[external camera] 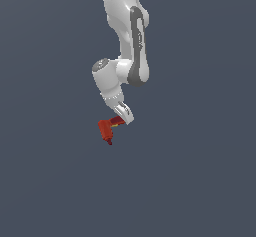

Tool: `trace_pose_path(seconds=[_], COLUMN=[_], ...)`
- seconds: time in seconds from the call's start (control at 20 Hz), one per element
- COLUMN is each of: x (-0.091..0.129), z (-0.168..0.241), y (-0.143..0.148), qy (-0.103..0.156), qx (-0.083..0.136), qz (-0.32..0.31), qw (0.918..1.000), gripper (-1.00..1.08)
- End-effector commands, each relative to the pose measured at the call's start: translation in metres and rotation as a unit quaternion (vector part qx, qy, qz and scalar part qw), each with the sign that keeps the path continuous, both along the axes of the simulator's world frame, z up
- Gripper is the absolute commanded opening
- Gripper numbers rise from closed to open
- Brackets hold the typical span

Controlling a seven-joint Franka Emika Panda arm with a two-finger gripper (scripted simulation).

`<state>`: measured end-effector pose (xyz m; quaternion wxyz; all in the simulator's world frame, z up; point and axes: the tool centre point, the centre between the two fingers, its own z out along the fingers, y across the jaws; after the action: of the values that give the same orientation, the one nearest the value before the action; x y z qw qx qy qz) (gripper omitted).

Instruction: Pick up the object and move it to a goal position.

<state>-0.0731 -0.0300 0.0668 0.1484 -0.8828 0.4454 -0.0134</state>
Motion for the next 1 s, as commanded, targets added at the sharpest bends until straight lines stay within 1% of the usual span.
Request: trace_pose_path(seconds=[0.0,0.2,0.4,0.7,0.95], x=[-0.007,-0.015,-0.02,-0.021,-0.019], z=[-0.006,-0.012,-0.016,-0.017,-0.028], y=[-0.006,-0.014,-0.018,-0.018,-0.016], qy=[0.002,0.006,0.008,0.009,0.009], qx=[0.003,0.006,0.007,0.007,0.007], qz=[-0.035,-0.074,-0.095,-0.097,-0.099], qw=[0.9994,0.9972,0.9954,0.9952,0.9951], gripper=[1.08,1.08,1.08,1.08,1.08])
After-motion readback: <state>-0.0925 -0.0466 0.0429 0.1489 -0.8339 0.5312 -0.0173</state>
